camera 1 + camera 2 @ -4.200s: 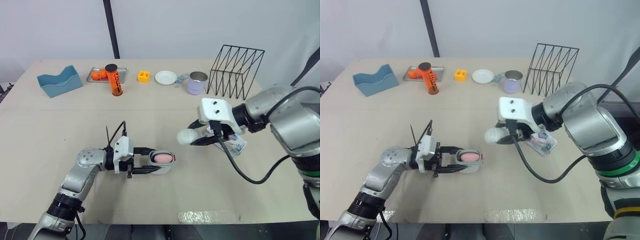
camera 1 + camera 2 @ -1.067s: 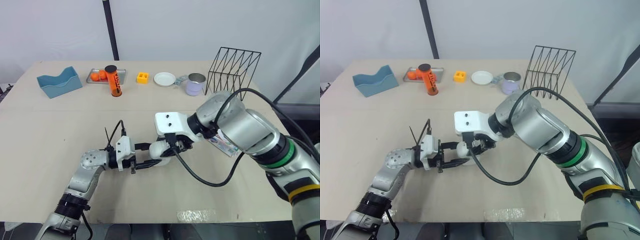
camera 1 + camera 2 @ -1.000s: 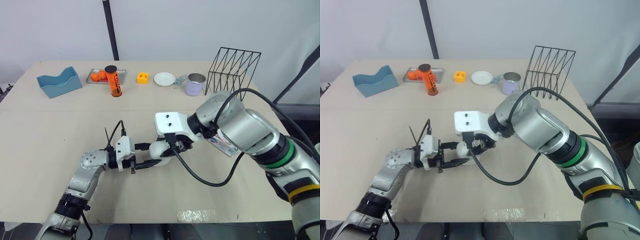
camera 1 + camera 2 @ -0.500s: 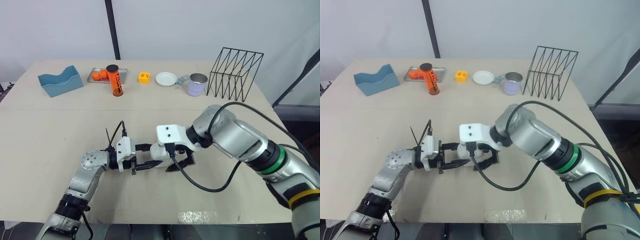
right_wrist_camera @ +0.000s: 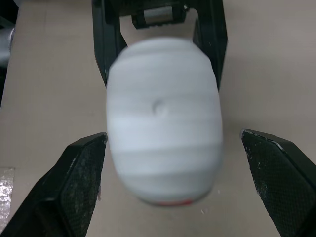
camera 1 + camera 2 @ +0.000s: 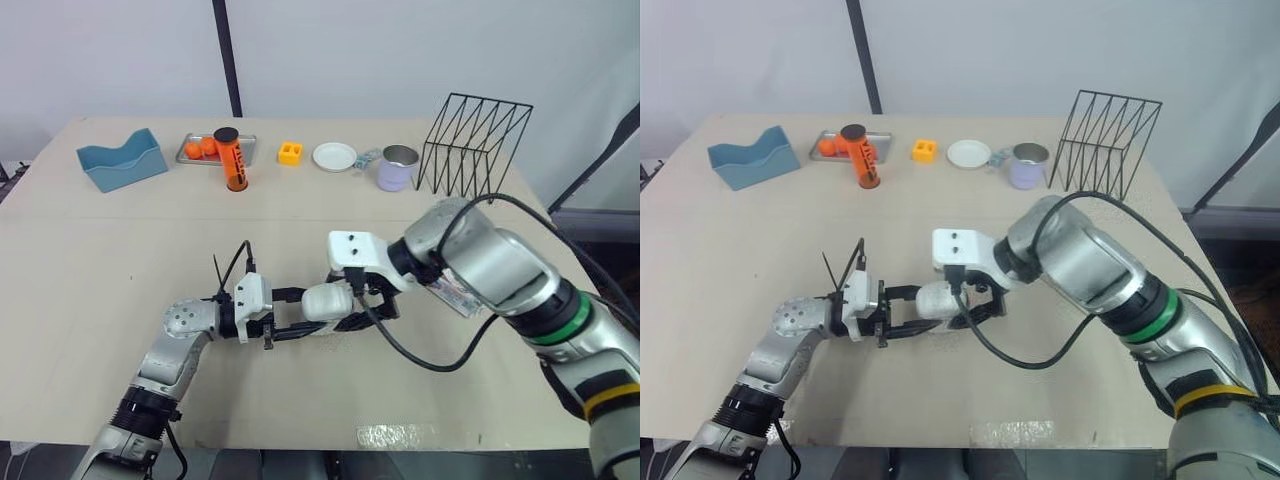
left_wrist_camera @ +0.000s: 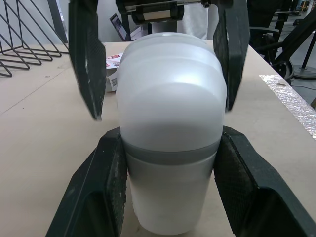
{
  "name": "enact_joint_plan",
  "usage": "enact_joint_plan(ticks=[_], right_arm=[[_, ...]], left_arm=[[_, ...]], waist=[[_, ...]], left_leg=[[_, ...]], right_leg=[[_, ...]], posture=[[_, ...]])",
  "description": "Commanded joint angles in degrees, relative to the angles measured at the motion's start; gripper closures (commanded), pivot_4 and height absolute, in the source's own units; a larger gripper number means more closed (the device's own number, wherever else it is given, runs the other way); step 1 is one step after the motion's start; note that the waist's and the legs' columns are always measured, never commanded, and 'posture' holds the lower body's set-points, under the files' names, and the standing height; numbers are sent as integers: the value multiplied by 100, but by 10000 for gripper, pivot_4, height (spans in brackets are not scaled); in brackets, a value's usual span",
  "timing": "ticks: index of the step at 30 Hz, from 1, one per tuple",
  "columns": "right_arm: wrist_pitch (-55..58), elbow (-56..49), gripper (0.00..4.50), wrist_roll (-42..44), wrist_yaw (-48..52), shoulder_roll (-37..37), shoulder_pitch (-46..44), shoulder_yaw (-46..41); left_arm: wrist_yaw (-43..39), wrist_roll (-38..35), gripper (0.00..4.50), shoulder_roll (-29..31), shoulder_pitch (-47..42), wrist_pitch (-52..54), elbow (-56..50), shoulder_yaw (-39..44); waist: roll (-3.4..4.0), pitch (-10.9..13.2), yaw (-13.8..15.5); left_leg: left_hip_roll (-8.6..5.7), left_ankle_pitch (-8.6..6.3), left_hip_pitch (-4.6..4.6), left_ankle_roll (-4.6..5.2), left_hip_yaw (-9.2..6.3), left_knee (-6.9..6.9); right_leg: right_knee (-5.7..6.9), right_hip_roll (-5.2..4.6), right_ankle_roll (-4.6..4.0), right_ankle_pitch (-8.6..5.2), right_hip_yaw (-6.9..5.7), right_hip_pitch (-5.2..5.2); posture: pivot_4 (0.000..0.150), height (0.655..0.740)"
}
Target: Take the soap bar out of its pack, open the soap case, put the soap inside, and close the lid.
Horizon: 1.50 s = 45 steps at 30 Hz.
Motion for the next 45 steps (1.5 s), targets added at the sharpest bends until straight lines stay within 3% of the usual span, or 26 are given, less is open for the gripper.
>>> enact_joint_plan(ticks=[1,10,17,20,21,23,27,28,45], right_arm=[[-30,-259,476,418,83,-222,214,-717],[-1047,102,476,1037,100,-478,1132,-2105],[-1800,325,476,1686,148,-156,1723,-2954],[-2167,375,8929,1794,173,-6,1892,-3077],[-2224,387,14757,1855,127,80,1918,-3121],[-2286,381,21410,2004,107,223,1956,-3170],[-2432,361,41106,2092,19,433,2025,-3150],[-2462,350,44241,2101,-7,479,2042,-3125],[-3040,464,44241,1472,-385,931,2181,-2417]], left_arm=[[-21,-25,25566,44,-22,-22,-116,24],[-49,-39,25566,97,-11,2,-142,28],[-82,-53,25566,129,-14,27,-158,25],[-92,-54,25566,145,-21,44,-171,28],[-95,-54,25566,150,-23,50,-176,31],[-100,-55,25566,158,-22,61,-188,37],[-103,-55,25566,175,-5,81,-225,46],[-102,-54,25566,180,-1,85,-233,48],[-59,-37,25566,174,-9,93,-231,39]], waist=[[0,0,-1],[-1,1,-2],[-1,2,-5],[-2,2,-6],[-2,2,-6],[-2,2,-10],[-1,2,-7],[-2,2,-7],[-2,2,-8]], left_leg=[[0,0,0,0,0,0],[0,0,4,0,3,0],[0,0,7,1,4,-1],[1,0,9,0,5,0],[1,0,10,0,5,-1],[1,0,11,0,6,-1],[0,0,10,0,6,-1],[0,0,10,0,6,-1],[2,0,11,0,5,-1]], right_leg=[[0,0,0,0,0,0],[-1,2,1,0,3,3],[-2,3,0,0,5,8],[-1,4,-1,0,6,10],[-1,5,0,0,5,12],[-2,5,1,0,7,12],[-1,5,-1,0,7,12],[-1,4,-1,0,7,12],[1,6,-1,1,7,12]], posture=[[1500,7400],[1500,7400],[1500,7400],[1500,7400],[1500,7400],[1500,7400],[1500,7400],[1500,7400],[1500,7400]])
